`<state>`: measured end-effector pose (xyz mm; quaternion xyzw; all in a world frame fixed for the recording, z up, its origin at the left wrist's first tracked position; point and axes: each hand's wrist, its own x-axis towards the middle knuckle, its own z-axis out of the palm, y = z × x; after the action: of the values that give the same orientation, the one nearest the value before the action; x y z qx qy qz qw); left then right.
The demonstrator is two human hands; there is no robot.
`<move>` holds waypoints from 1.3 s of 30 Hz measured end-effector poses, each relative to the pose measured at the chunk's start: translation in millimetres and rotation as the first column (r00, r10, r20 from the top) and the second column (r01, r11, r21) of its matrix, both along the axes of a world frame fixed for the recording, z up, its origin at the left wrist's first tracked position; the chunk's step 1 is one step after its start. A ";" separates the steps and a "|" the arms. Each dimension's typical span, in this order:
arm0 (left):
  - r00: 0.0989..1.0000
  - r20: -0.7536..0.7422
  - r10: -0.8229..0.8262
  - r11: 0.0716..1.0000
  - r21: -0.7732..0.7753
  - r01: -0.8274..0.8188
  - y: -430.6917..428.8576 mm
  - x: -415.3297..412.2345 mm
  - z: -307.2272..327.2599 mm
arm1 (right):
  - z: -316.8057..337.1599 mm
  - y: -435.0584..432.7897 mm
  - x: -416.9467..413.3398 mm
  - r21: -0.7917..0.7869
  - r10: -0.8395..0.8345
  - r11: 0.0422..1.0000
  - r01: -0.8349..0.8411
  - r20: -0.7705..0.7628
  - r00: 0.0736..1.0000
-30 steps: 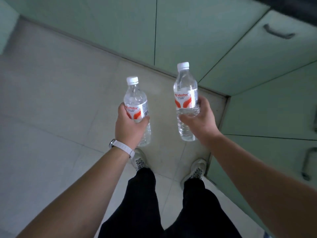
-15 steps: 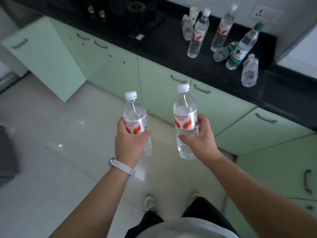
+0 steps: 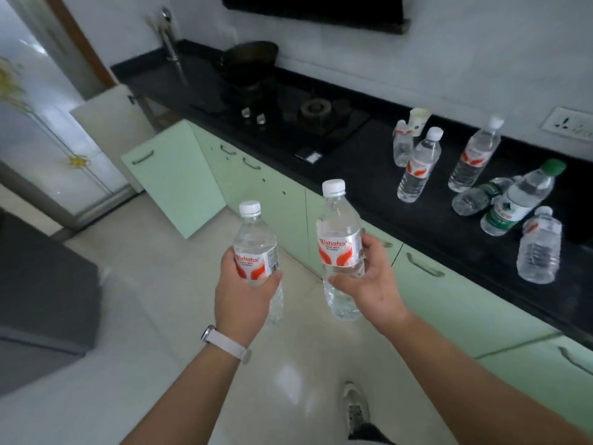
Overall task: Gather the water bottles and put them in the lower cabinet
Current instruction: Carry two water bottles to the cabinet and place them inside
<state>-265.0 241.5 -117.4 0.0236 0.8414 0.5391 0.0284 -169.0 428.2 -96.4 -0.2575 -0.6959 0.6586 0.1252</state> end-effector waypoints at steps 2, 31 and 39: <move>0.999 -0.023 0.044 0.999 0.012 -0.043 14.5 -16.2 10.0 | 6.9 17.9 -26.0 -0.009 0.061 0.998 -0.061 -0.030 0.998; 0.897 -0.088 0.433 0.901 0.070 -0.428 -244.9 -321.9 29.2 | 41.5 -199.5 -421.6 0.105 0.362 0.929 -0.354 -0.064 0.930; 0.888 -0.117 0.445 0.894 0.108 -0.434 -310.0 -412.6 38.0 | 57.4 -266.3 -515.5 0.127 0.394 0.915 -0.383 -0.077 0.916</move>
<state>-677.6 -68.5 -79.4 -0.1291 0.8030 0.5612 -0.1537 -684.5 161.9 -39.0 -0.0731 -0.7608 0.6435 0.0407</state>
